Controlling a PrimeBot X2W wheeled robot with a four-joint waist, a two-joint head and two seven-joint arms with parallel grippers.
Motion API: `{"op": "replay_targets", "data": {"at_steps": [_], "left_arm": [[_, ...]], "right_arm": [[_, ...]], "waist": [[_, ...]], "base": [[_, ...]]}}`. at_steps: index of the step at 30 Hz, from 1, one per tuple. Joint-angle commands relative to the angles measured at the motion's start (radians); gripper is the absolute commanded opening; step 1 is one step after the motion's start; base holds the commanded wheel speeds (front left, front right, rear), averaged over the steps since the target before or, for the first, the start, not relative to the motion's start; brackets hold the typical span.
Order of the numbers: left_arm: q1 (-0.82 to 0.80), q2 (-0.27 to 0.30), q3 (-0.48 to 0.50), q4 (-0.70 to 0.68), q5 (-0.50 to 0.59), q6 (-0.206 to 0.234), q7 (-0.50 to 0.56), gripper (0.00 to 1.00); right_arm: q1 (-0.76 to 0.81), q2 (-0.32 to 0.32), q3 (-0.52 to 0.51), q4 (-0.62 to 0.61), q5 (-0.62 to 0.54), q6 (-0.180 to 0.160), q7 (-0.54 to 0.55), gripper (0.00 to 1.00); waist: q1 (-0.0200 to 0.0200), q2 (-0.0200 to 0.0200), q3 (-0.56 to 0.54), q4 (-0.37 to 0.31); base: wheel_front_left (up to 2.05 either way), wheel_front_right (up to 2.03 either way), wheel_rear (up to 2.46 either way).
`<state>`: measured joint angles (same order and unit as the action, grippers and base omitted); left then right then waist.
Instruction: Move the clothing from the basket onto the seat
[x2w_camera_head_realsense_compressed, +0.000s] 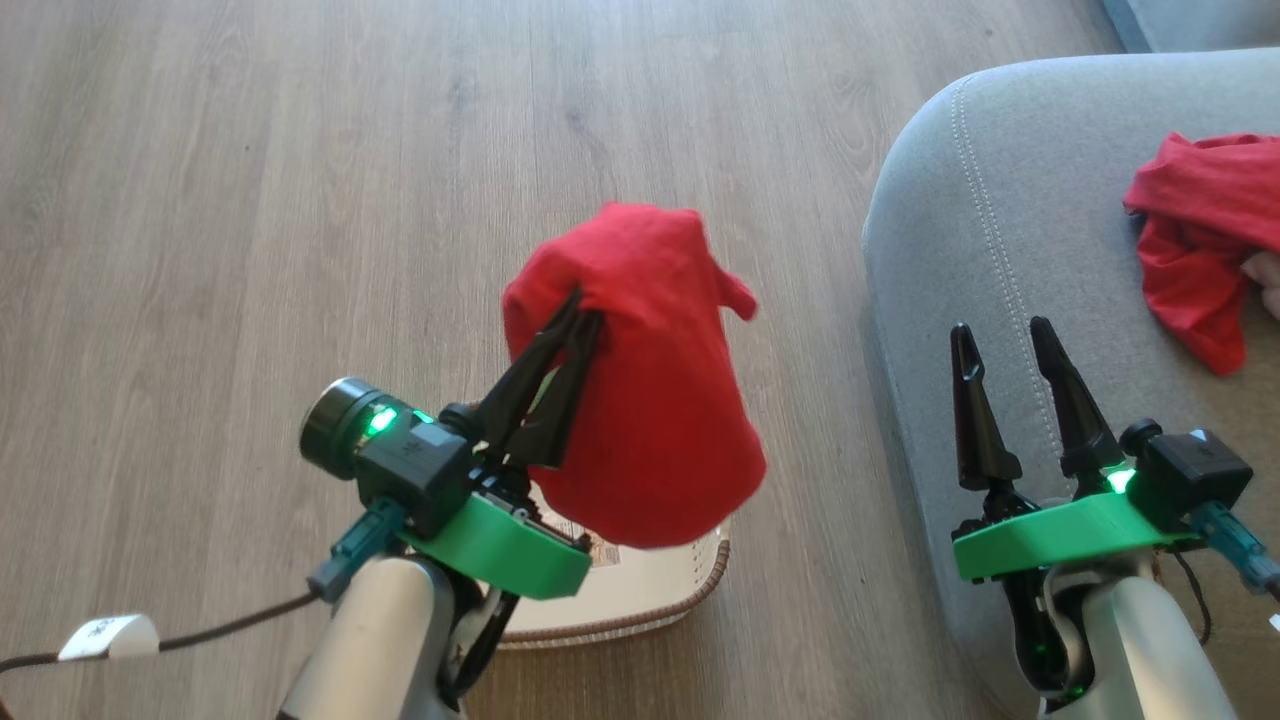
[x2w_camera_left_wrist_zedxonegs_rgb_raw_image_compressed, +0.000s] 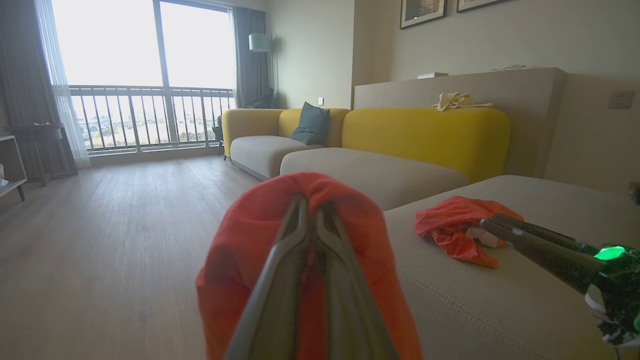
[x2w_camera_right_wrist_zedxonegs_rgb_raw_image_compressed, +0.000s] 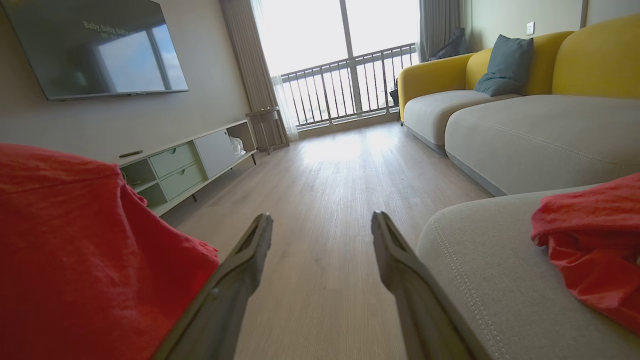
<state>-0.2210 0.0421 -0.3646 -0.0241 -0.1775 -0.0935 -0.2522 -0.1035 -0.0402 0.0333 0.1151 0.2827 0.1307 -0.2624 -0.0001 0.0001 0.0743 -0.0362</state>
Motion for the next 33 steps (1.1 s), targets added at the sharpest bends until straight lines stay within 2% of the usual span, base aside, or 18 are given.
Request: {"op": "replay_targets", "data": {"at_steps": [1, 6, 17, 33], "left_arm": [[-0.027, 0.008, 0.021, -0.054, 0.002, -0.004, -0.009, 0.00], [-0.012, 0.008, -0.022, -0.111, -0.015, -0.019, -0.010, 0.00], [0.006, 0.008, -0.084, -0.115, -0.003, -0.030, -0.010, 0.00], [0.000, 0.008, -0.054, -0.117, -0.002, -0.031, -0.010, 0.00]], "right_arm": [[-0.016, -0.010, 0.018, -0.038, 0.003, 0.000, 0.001, 1.00], [-0.011, -0.010, 0.012, -0.039, 0.002, 0.000, 0.001, 1.00], [-0.010, -0.010, 0.010, -0.041, 0.000, 0.000, 0.001, 1.00], [-0.010, -0.012, 0.033, -0.034, -0.032, 0.000, 0.001, 1.00]], "waist": [[0.0001, -0.0001, 0.001, 0.001], [0.0001, -0.0001, 0.004, 0.006], [0.0001, -0.0001, 0.014, 0.013], [0.0001, -0.0001, 0.009, 0.008]], "base": [[0.00, 0.00, 0.00], [0.00, 0.00, 0.00], [0.00, 0.00, 0.00], [0.00, 0.00, 0.00]]}}
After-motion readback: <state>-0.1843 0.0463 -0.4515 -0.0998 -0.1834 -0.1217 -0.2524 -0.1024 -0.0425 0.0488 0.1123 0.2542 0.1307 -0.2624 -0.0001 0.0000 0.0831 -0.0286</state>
